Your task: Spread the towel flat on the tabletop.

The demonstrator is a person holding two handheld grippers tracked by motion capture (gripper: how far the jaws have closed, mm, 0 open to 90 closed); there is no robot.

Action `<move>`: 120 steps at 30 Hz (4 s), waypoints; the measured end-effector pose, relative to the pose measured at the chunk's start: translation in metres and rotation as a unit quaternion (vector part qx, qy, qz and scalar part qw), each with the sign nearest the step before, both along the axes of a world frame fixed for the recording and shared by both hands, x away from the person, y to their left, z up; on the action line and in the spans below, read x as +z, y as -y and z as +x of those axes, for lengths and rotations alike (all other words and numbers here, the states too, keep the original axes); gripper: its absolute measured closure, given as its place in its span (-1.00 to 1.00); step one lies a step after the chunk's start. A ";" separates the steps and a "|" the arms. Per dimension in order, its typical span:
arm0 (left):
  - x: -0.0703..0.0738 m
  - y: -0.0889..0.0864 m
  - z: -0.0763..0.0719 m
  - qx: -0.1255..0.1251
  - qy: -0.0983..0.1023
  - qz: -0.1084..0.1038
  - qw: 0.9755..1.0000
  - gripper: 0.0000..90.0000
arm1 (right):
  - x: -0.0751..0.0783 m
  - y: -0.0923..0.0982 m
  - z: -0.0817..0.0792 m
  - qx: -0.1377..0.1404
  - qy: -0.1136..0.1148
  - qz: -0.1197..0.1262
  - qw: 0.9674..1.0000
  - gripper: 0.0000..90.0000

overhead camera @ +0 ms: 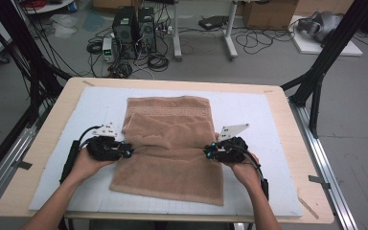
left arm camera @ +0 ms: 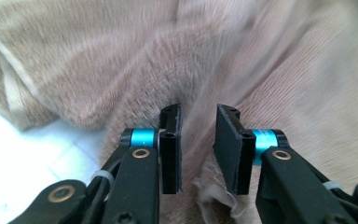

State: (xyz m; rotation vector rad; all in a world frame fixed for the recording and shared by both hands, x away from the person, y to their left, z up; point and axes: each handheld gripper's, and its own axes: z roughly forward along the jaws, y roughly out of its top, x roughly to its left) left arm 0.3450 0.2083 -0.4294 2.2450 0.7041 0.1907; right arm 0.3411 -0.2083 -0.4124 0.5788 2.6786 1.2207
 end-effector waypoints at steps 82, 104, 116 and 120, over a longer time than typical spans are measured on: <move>0.000 -0.016 -0.073 -0.043 0.033 -0.009 0.998 0.93 | -0.020 -0.026 -0.022 0.107 -0.075 -0.028 0.991 0.89; -0.001 -0.033 -0.090 -0.093 0.010 -0.027 0.995 0.90 | -0.019 -0.025 -0.039 0.153 -0.087 -0.001 0.984 0.80; -0.015 -0.020 -0.068 -0.029 0.045 -0.008 0.999 0.91 | -0.030 -0.024 -0.028 0.096 -0.080 -0.008 0.992 0.73; -0.014 -0.017 -0.073 -0.032 0.064 0.010 0.997 0.96 | -0.033 -0.021 -0.024 0.096 -0.091 0.006 0.991 0.91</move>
